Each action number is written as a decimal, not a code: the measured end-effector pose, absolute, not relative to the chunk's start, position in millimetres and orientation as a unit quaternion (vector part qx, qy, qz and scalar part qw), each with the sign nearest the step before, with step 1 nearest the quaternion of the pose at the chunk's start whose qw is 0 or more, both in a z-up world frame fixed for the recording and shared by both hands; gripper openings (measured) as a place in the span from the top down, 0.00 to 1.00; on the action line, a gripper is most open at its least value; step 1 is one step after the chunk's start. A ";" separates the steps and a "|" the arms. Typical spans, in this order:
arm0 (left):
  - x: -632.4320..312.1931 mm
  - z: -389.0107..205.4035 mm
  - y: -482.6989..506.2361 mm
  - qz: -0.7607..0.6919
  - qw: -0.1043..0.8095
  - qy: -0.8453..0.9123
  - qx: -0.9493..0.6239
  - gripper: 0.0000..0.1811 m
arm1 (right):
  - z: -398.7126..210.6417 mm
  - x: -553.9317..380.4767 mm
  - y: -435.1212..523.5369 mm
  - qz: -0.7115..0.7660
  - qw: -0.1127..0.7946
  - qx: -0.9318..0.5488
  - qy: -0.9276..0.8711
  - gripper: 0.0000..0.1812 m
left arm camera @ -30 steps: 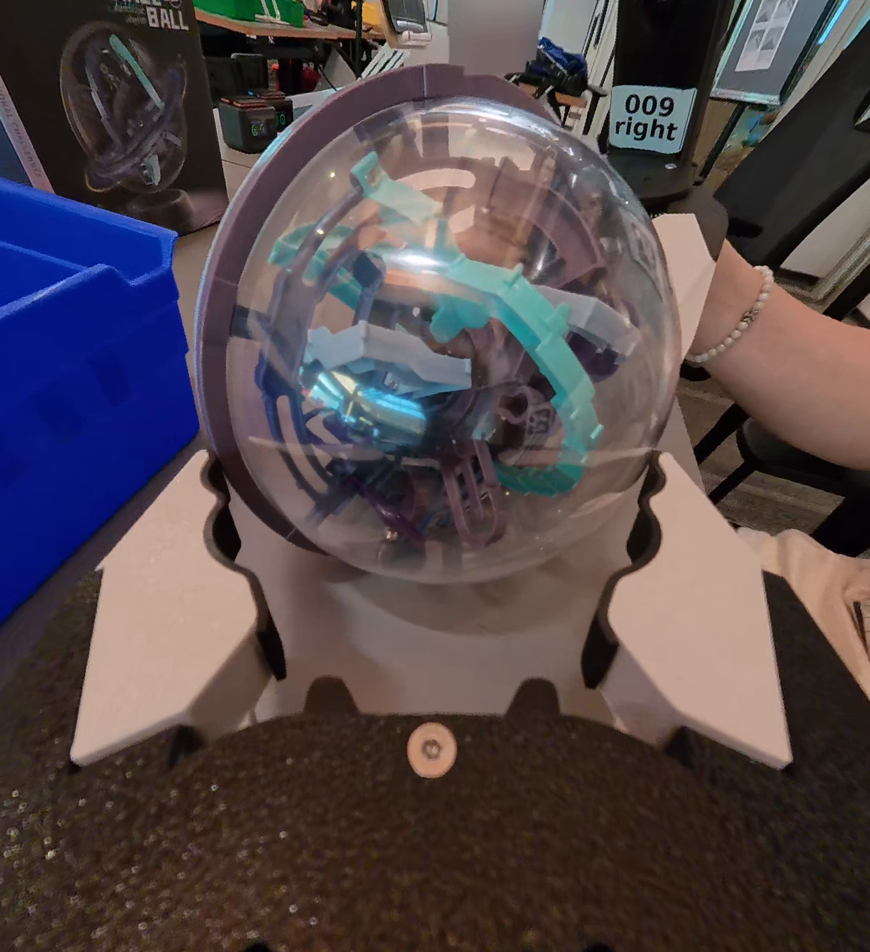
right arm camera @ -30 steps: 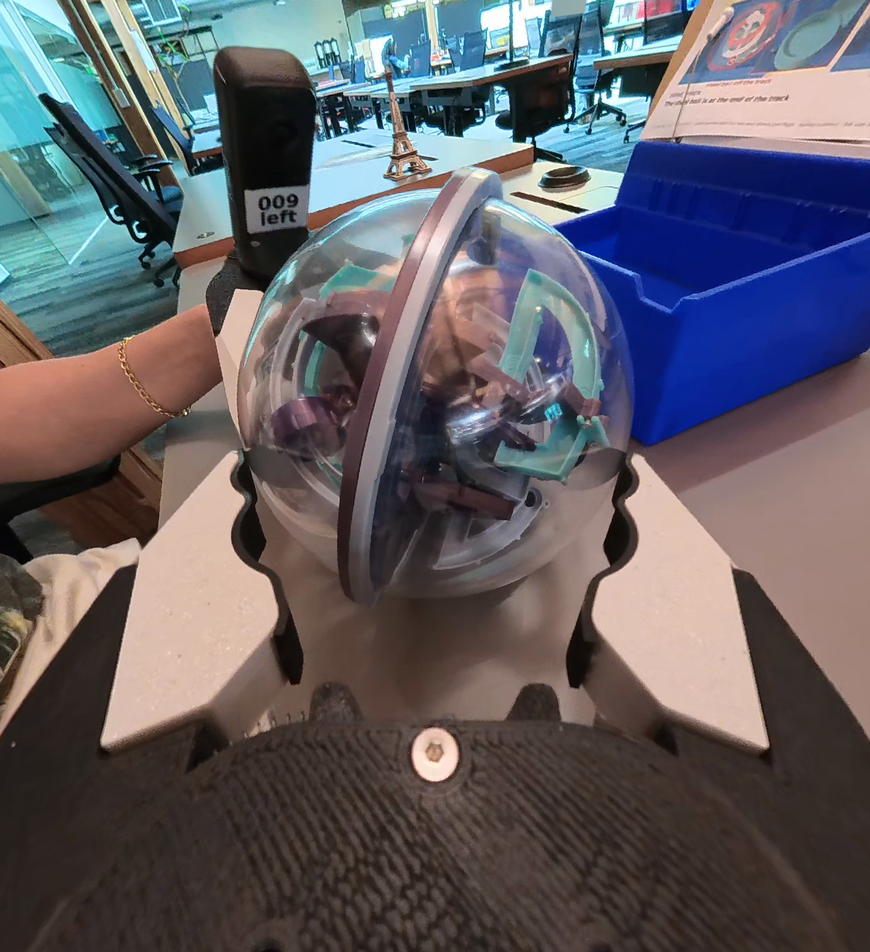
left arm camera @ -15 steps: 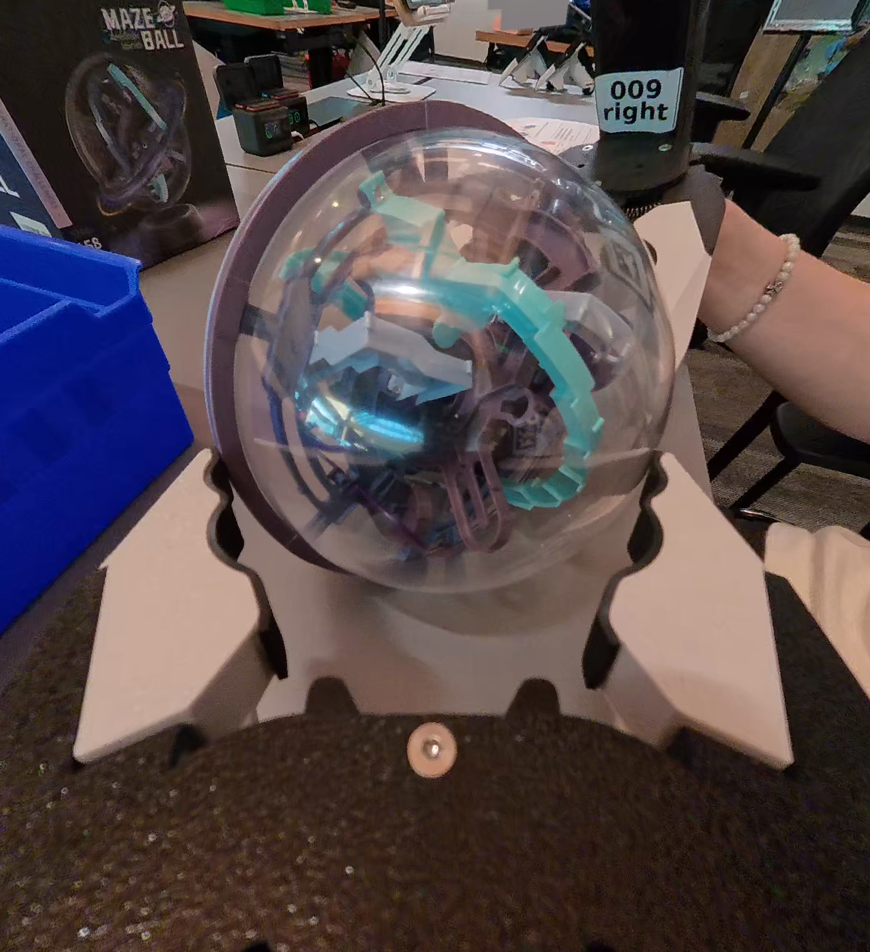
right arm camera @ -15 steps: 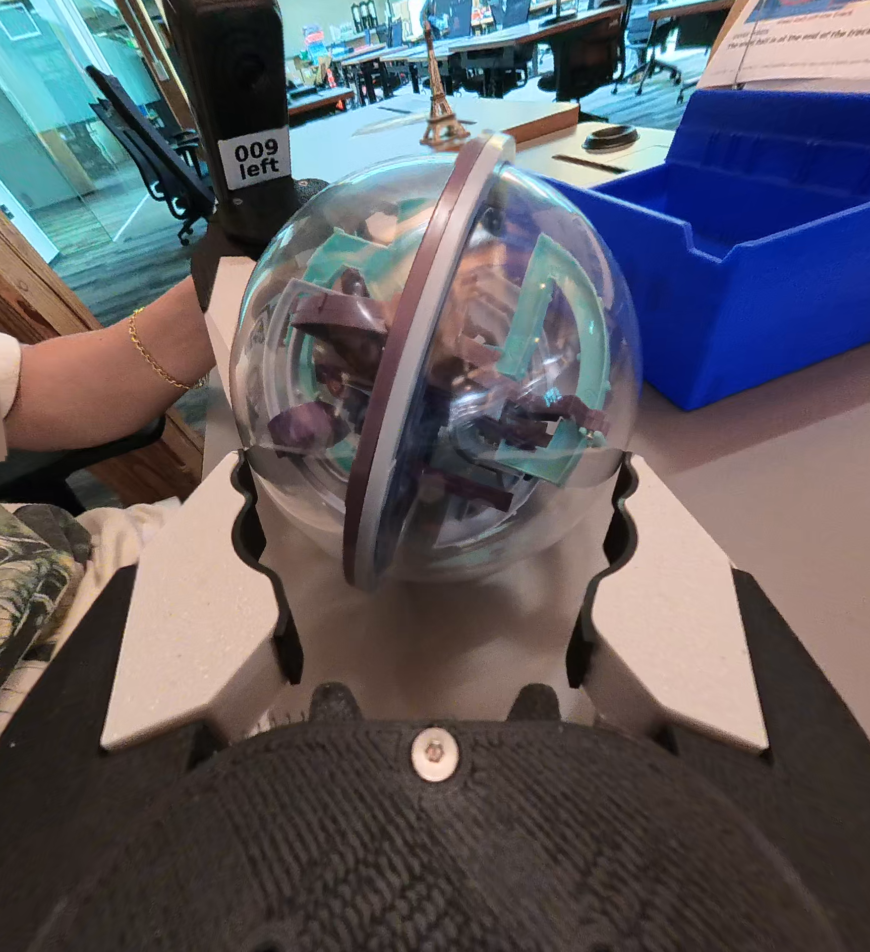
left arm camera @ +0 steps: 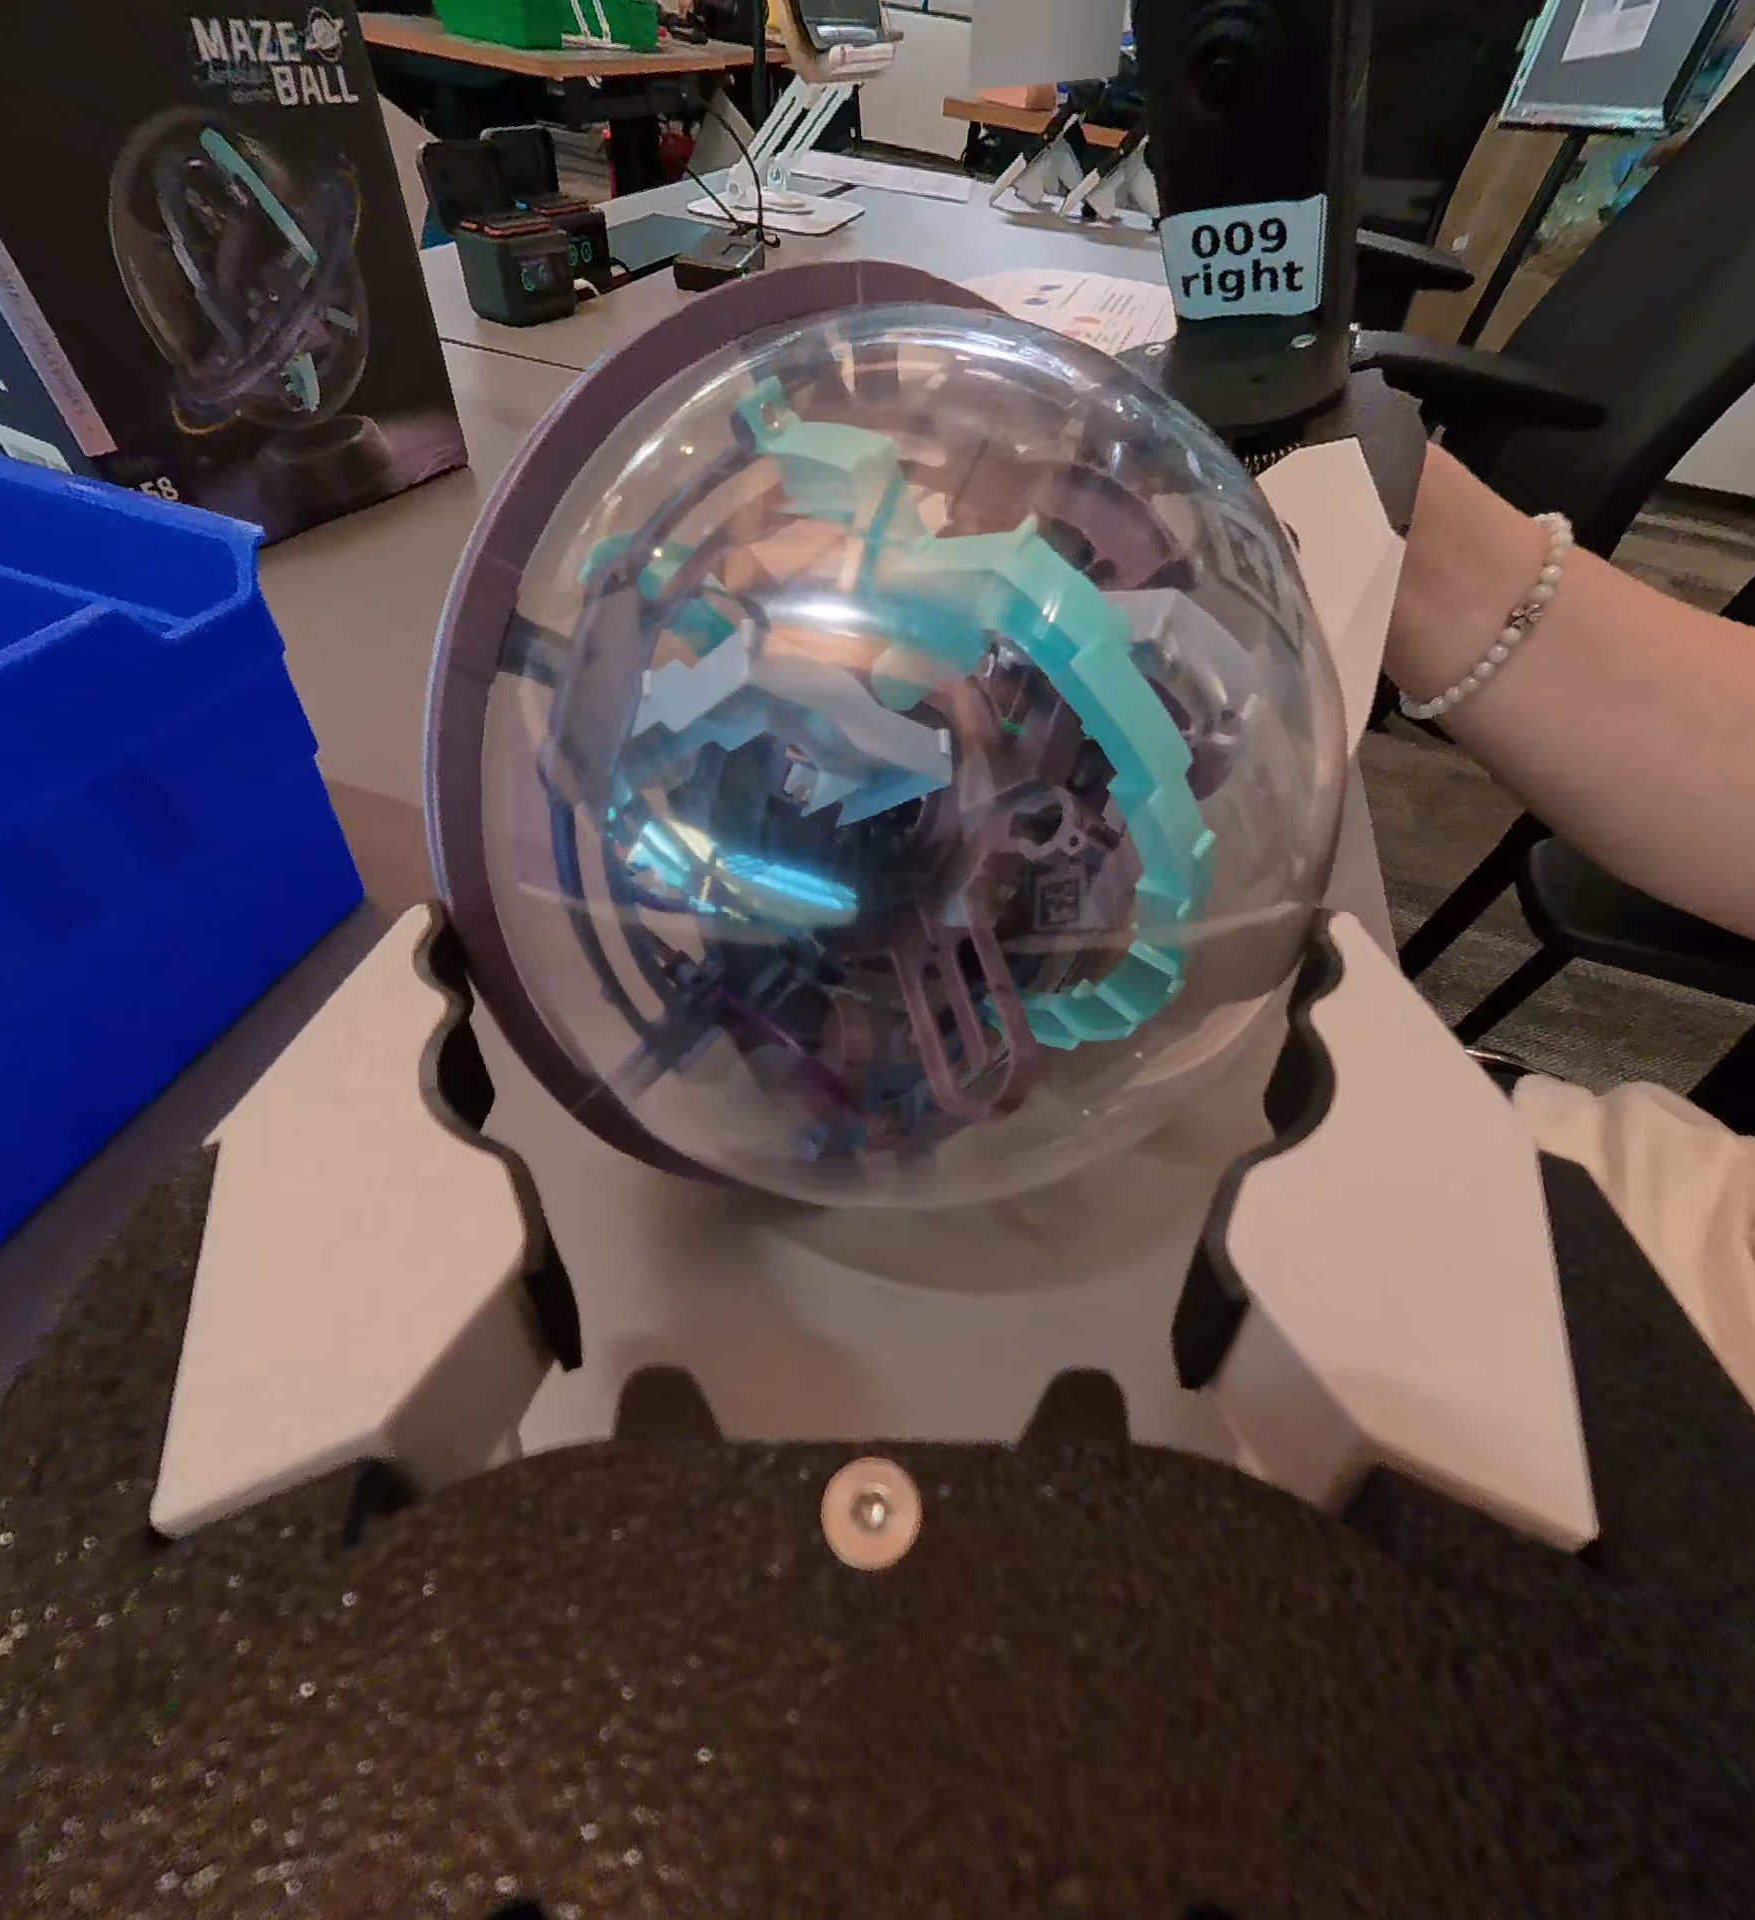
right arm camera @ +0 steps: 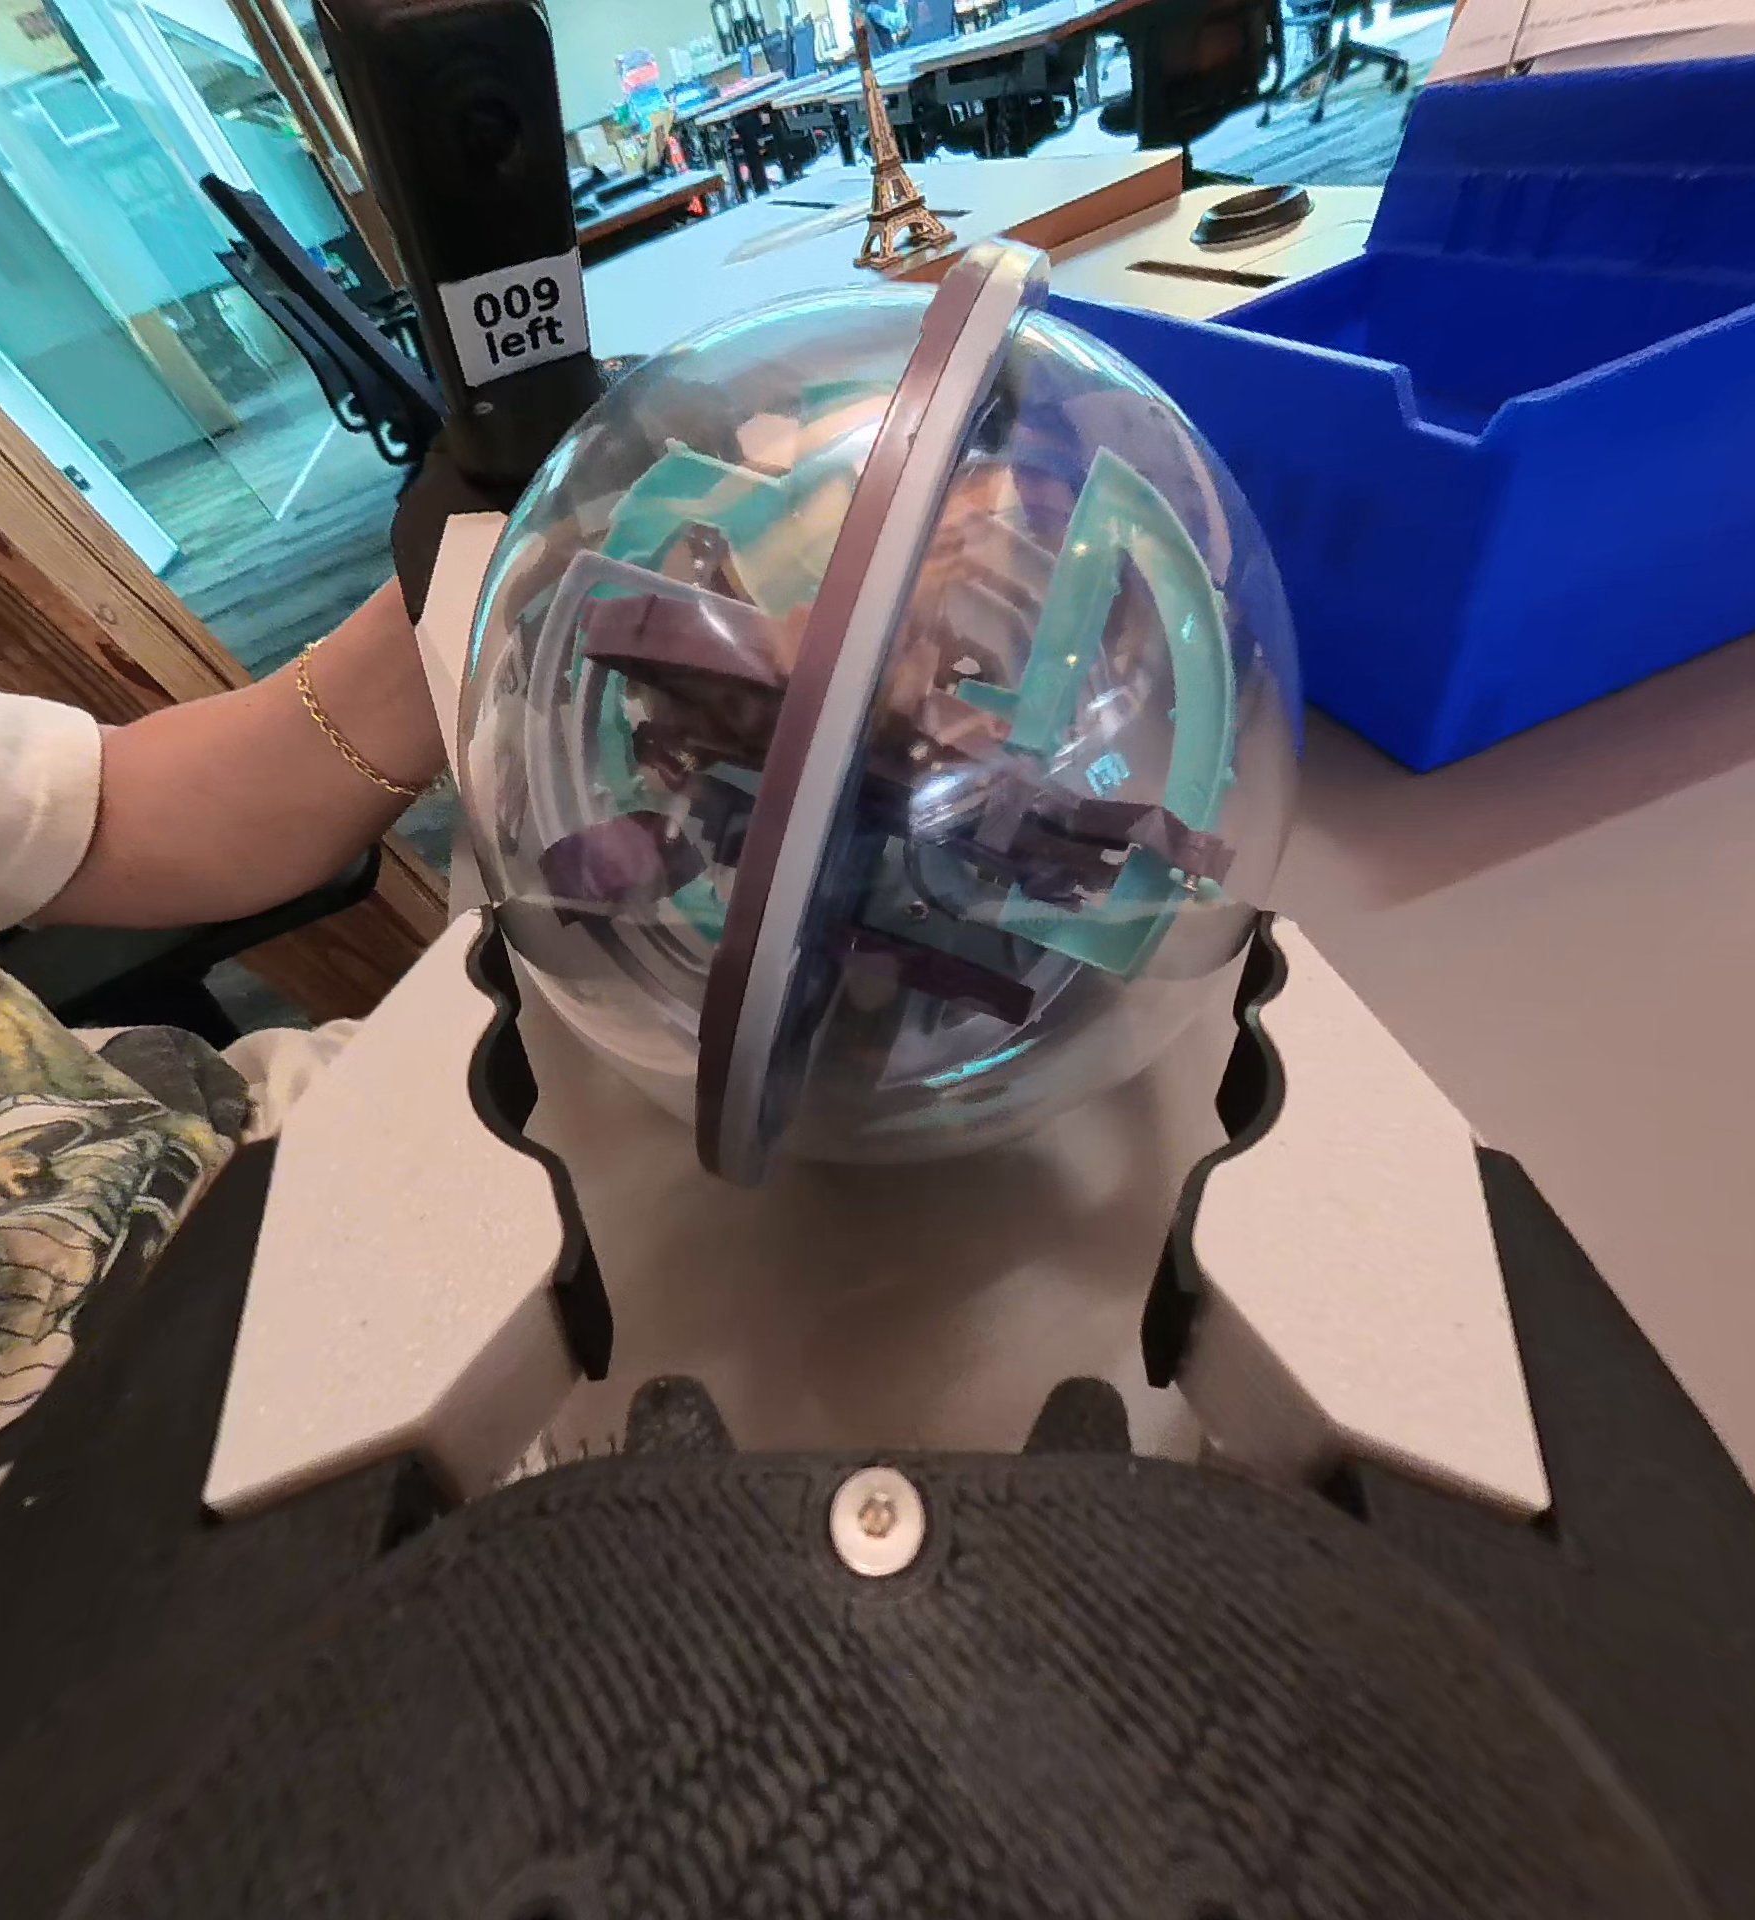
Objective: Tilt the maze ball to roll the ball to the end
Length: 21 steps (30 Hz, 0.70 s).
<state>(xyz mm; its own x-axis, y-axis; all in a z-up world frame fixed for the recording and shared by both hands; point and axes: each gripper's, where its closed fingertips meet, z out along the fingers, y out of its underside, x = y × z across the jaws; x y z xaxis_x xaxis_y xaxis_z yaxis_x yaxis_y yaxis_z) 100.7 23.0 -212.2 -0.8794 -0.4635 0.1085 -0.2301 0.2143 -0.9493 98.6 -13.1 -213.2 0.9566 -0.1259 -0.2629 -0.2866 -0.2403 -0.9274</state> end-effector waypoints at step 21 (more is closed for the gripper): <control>94.3 -213.8 24.2 -0.583 0.054 0.776 -0.233 0.19 | -219.3 90.8 -14.4 0.053 0.553 -0.821 0.131 0.26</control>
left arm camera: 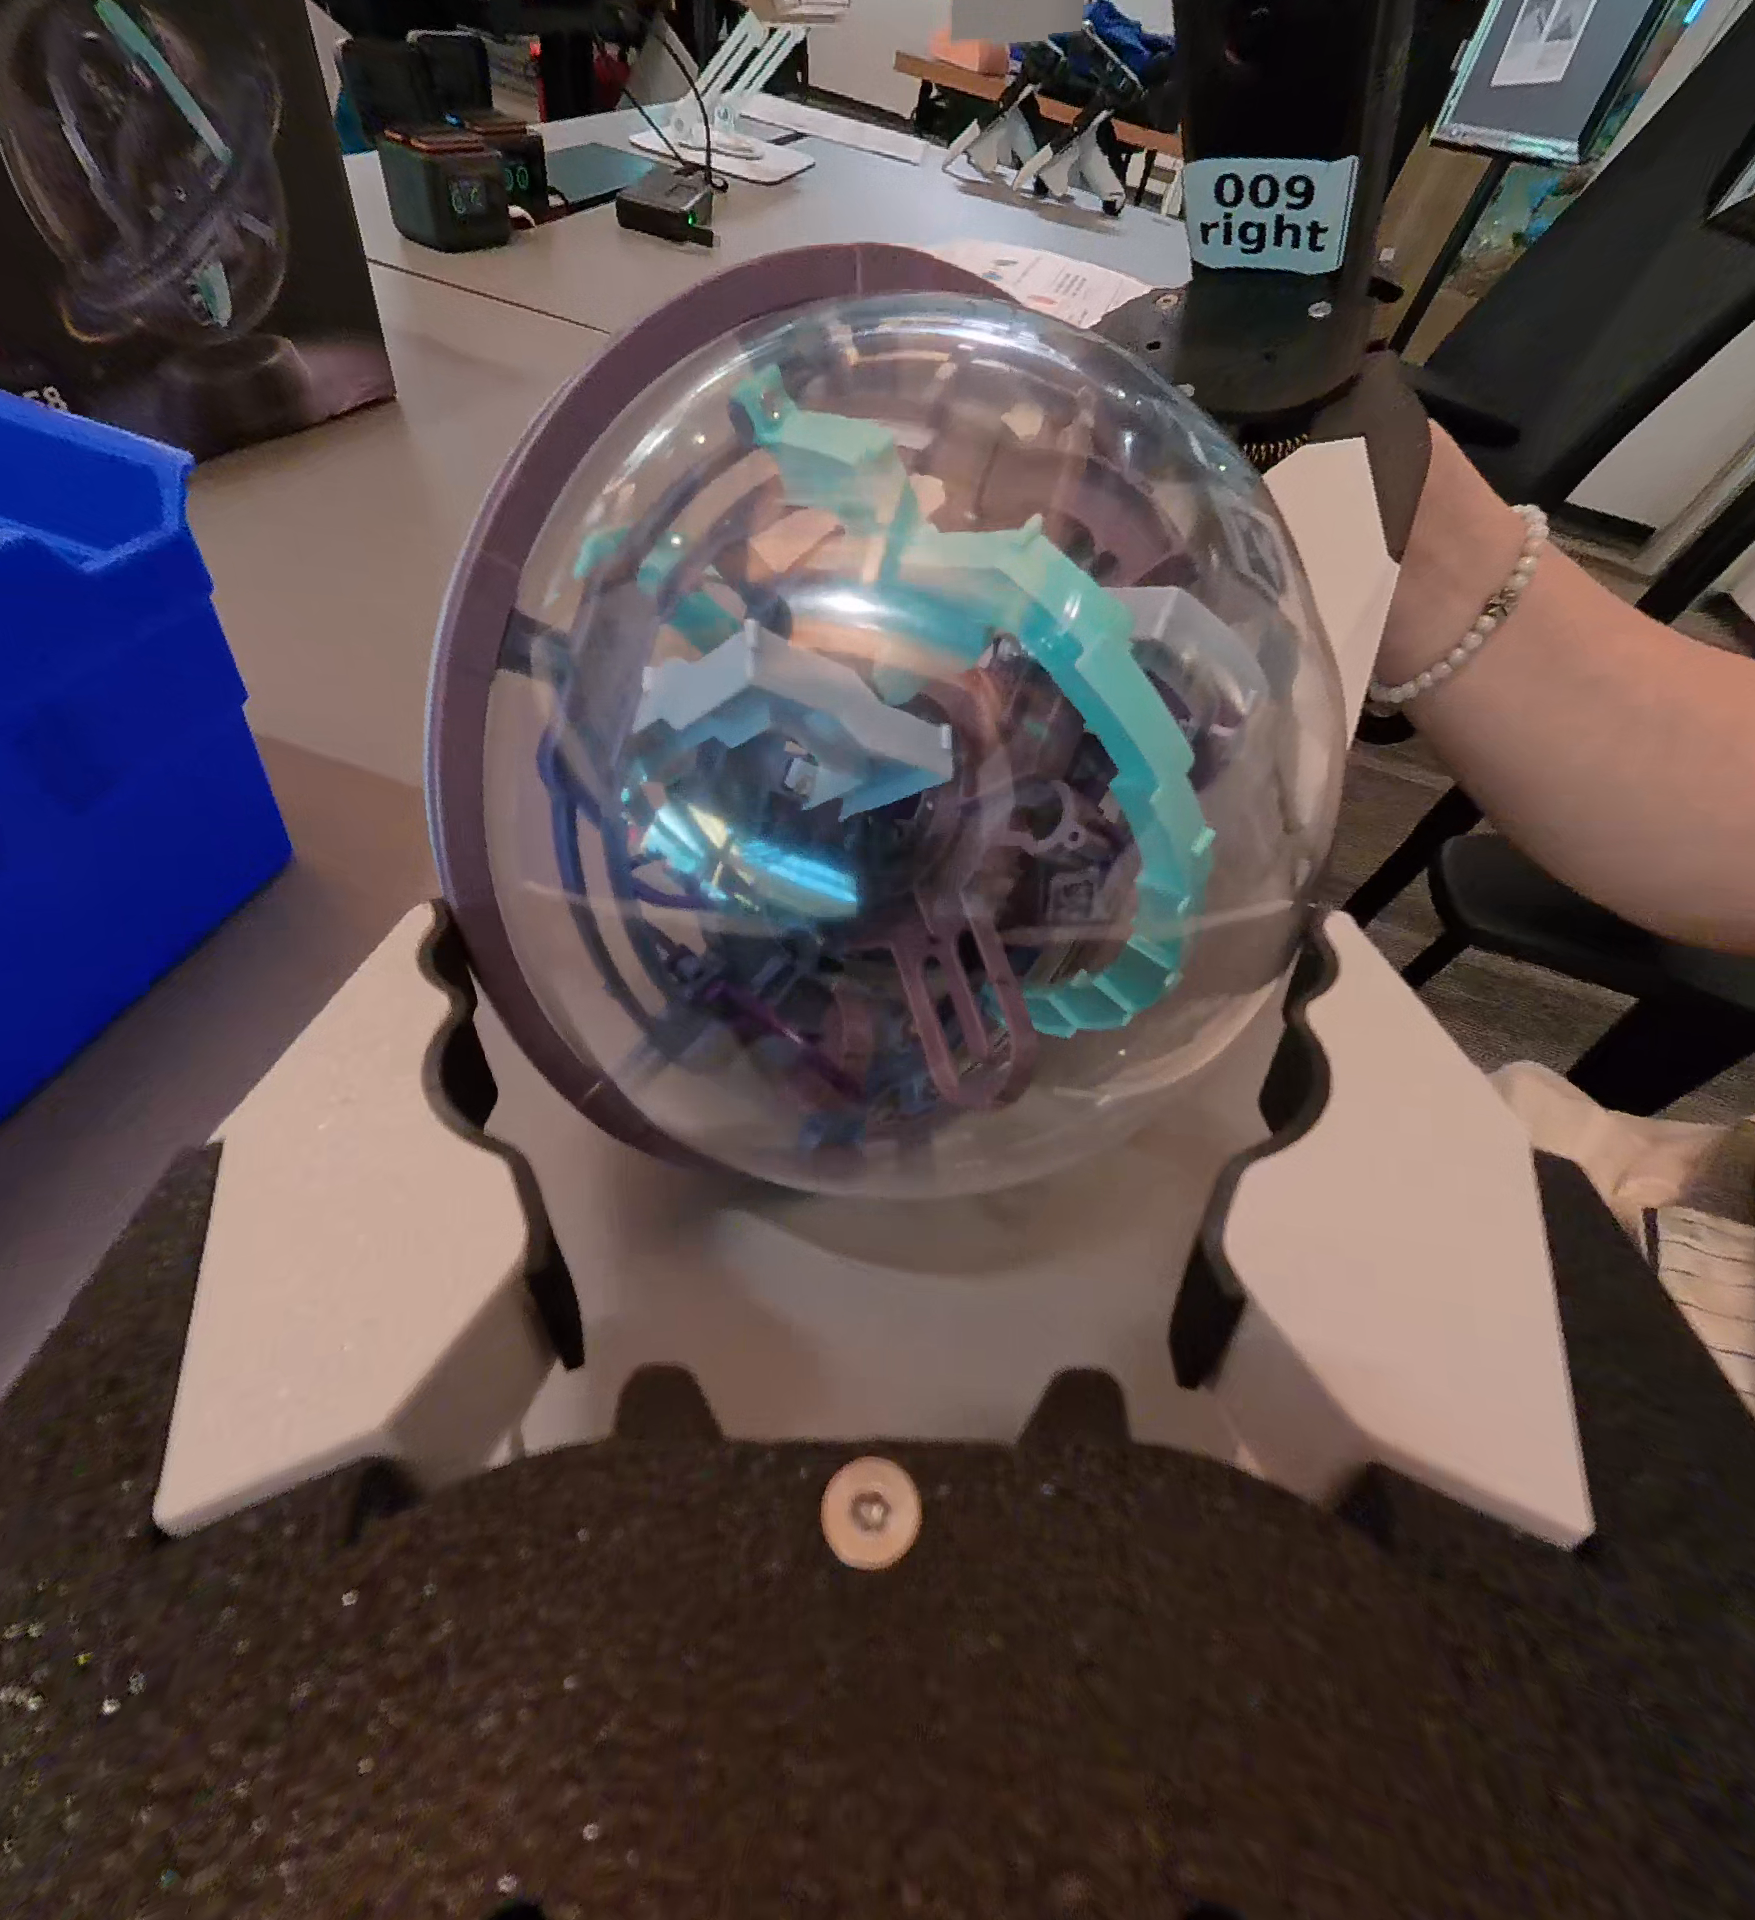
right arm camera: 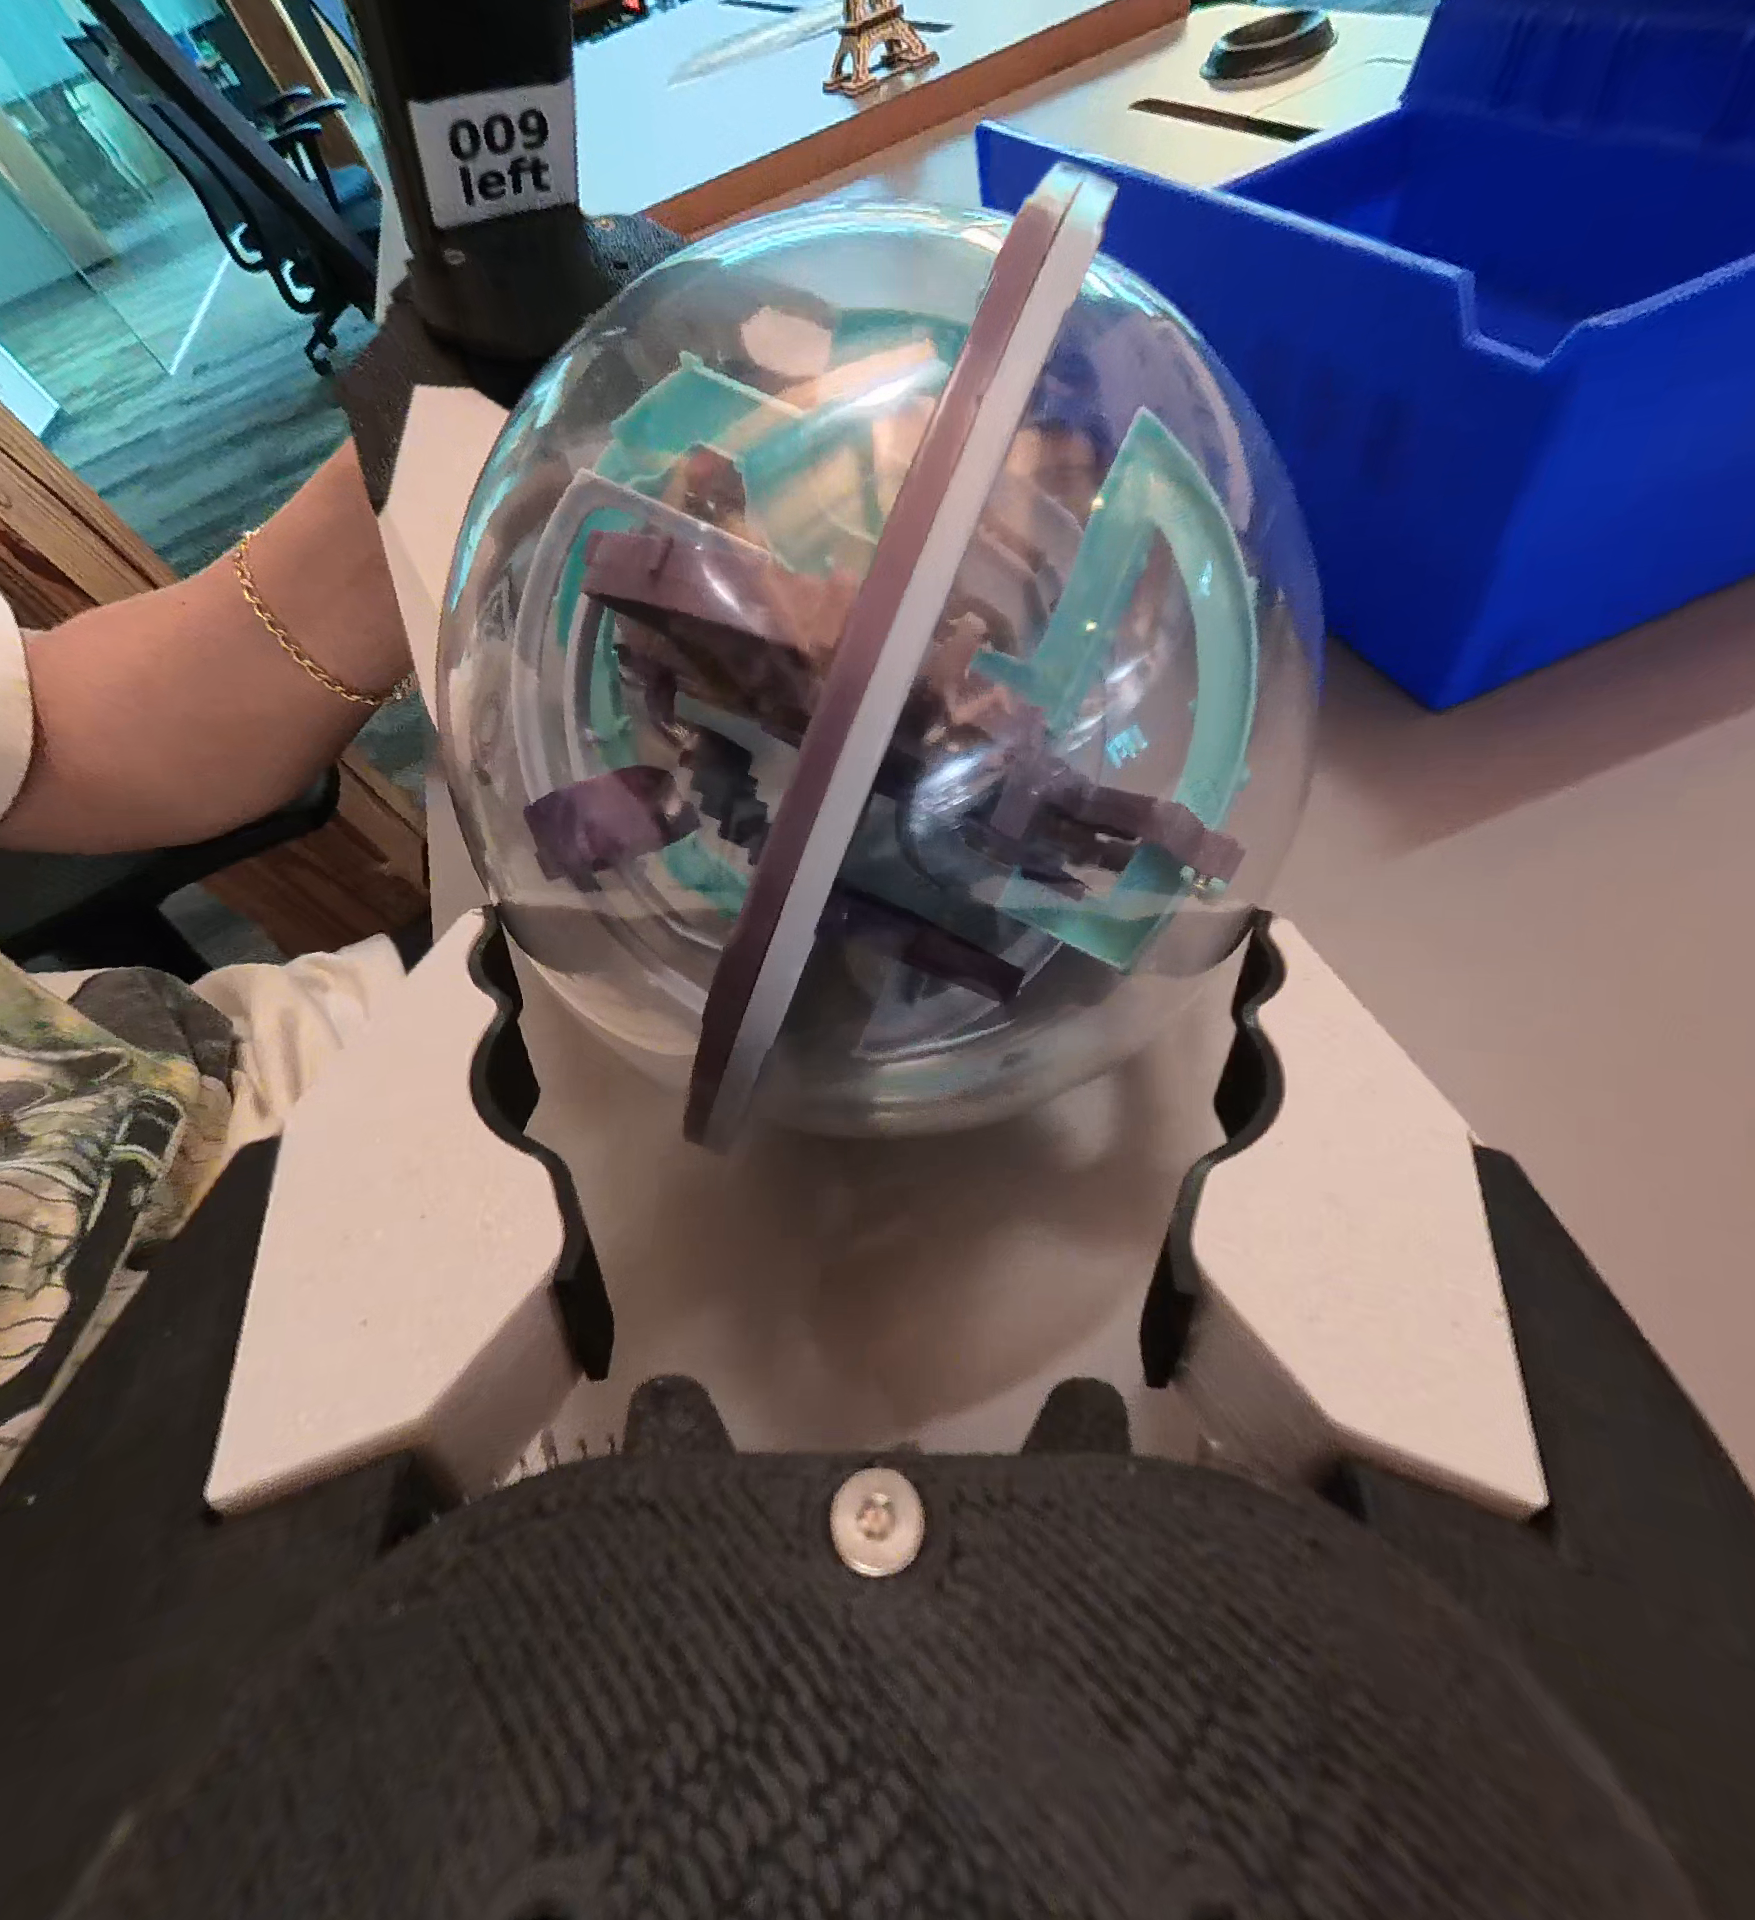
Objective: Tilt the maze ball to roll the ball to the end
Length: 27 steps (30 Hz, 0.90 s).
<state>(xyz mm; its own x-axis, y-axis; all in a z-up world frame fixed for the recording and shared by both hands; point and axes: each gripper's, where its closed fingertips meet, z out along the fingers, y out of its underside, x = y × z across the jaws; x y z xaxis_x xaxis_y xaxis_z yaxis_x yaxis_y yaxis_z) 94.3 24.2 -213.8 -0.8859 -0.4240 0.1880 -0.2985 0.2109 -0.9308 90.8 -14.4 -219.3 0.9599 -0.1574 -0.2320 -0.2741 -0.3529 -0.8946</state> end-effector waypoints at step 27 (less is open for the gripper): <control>78.5 -207.4 29.8 -0.586 0.053 0.789 -0.177 0.24 | -223.5 81.8 -17.7 0.044 0.576 -0.811 0.091 0.27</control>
